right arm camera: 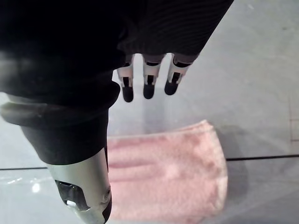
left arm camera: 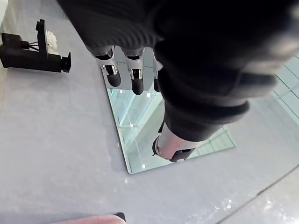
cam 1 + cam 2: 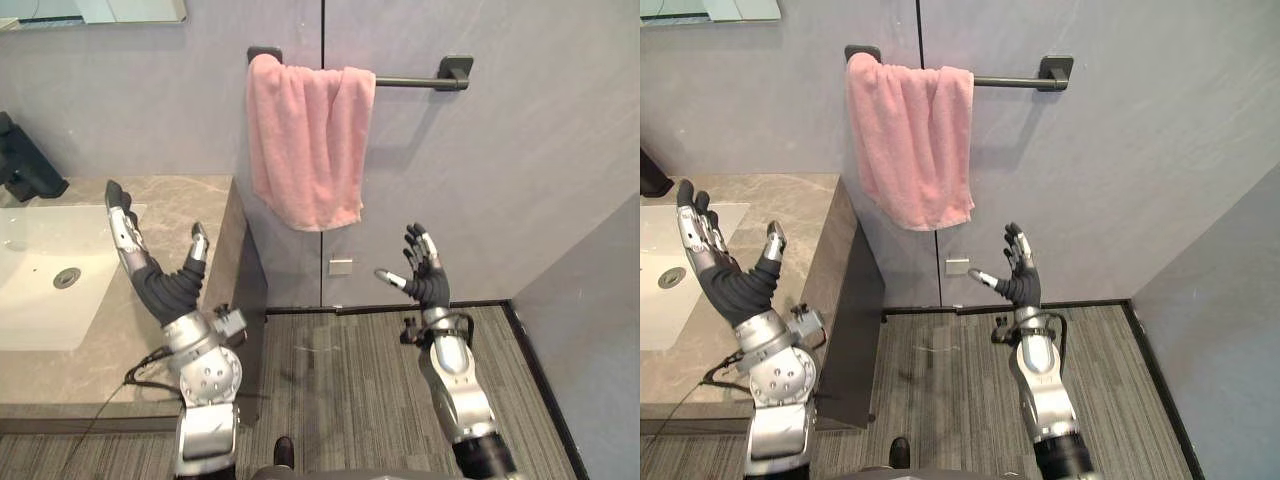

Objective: Organize washtable

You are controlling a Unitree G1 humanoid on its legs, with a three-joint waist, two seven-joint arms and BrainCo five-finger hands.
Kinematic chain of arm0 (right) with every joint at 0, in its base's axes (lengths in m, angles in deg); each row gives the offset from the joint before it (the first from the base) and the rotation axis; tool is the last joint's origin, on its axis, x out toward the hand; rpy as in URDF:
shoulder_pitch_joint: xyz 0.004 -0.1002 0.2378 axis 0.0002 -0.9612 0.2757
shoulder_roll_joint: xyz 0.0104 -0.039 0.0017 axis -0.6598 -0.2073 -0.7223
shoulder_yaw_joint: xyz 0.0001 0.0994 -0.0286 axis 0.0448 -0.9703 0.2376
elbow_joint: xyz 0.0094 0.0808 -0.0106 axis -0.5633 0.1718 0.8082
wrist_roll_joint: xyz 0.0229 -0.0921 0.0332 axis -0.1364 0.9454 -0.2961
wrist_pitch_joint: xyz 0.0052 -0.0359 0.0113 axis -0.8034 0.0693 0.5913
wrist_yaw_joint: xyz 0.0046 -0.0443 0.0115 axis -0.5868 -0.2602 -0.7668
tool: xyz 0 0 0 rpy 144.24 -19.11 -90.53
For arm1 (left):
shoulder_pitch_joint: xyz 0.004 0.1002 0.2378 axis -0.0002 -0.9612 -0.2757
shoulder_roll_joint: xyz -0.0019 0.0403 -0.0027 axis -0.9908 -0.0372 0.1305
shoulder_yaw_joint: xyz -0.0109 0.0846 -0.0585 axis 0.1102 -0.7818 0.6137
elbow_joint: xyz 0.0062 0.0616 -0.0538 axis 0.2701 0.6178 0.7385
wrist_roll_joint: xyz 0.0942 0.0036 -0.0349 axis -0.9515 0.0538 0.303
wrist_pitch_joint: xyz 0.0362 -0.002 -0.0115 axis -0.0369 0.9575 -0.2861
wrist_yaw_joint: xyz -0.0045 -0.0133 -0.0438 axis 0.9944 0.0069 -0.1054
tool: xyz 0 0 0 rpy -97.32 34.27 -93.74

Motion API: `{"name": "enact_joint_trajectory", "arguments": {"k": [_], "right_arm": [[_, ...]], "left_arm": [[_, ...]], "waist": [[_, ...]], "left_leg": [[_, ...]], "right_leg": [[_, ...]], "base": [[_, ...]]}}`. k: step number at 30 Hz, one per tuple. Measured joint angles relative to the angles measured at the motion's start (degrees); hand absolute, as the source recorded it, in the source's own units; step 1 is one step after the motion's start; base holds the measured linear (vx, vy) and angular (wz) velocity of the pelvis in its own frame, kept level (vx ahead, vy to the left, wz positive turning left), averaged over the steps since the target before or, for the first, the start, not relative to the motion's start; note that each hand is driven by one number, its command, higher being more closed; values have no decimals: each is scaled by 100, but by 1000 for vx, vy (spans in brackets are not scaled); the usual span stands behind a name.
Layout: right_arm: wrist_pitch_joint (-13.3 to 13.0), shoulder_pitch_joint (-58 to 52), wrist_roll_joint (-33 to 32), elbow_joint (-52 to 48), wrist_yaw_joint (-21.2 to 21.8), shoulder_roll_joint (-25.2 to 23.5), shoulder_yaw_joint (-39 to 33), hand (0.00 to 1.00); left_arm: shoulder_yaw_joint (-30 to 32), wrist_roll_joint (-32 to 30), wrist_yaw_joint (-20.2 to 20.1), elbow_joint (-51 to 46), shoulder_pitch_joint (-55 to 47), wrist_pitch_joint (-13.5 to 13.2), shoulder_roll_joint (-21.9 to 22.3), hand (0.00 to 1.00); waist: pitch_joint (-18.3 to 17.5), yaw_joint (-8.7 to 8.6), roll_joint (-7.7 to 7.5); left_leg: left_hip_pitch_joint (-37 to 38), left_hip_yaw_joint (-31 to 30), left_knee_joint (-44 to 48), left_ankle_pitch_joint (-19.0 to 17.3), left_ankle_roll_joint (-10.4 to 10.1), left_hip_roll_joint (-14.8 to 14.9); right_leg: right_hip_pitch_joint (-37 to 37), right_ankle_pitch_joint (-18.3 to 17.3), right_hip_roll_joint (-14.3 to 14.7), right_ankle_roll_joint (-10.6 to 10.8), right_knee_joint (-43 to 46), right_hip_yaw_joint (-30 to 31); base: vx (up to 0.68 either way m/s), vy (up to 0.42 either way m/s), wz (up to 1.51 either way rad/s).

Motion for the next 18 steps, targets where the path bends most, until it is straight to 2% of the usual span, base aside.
{"name": "enact_joint_trajectory", "arguments": {"k": [2,3,4,6,9,12,15,16,18], "right_arm": [[16,820,88,223,-175,49,-9,0],[64,2045,78,629,-484,52,-160,0],[121,2412,75,723,-571,66,-296,0],[174,2608,43,733,-725,74,-400,0],[181,2687,-79,721,-830,140,-382,0],[222,2602,-195,599,-830,84,-351,0],[285,1930,-188,28,-732,0,-141,0],[285,1674,-184,-211,-647,13,-98,0],[286,1336,-178,-361,-526,-31,29,0]], "left_arm": [[316,146,249,575,888,168,-199,0],[612,472,521,1259,2177,311,-614,0],[651,619,590,1539,2599,356,-770,0],[670,907,634,1650,2855,407,-865,0],[678,1191,720,1727,3116,417,-871,0],[651,1519,678,1712,3211,424,-871,0],[364,1774,321,1537,2937,427,-842,0],[227,1885,143,1329,2784,397,-842,0],[67,2132,-207,1155,2462,318,-858,0]], "waist": [[249,-3,95],[728,15,115],[878,31,106],[1042,51,88],[1094,111,76],[1181,151,70],[1185,156,65],[1195,126,83],[1195,106,85]], "left_leg": [[-263,-1,1,133,1,44],[-727,2,3,335,-19,154],[-877,5,3,404,-16,173],[-930,24,3,429,-20,166],[-1120,43,168,400,-23,151],[-1543,82,1105,-134,-6,209],[-1657,181,2217,-996,11,251],[-1659,183,2562,-1303,34,310],[-1468,209,2846,-1581,90,327]], "right_leg": [[-330,16,21,-34,168,16],[-927,75,89,-132,420,88],[-1121,77,89,-147,529,98],[-1229,61,62,-166,621,129],[-1448,14,0,-186,803,193],[-1544,-13,-11,-200,932,303],[-1400,-370,-195,-191,1450,398],[-1451,-474,-243,-249,1902,412],[-1646,-413,-389,-362,2762,613]], "base": [[-206,20,-1],[-298,6,-9],[-250,-5,-11],[-53,-10,-4],[19,-13,-5],[16,-7,-14],[54,40,-12],[50,8,-7],[74,27,-15]]}}
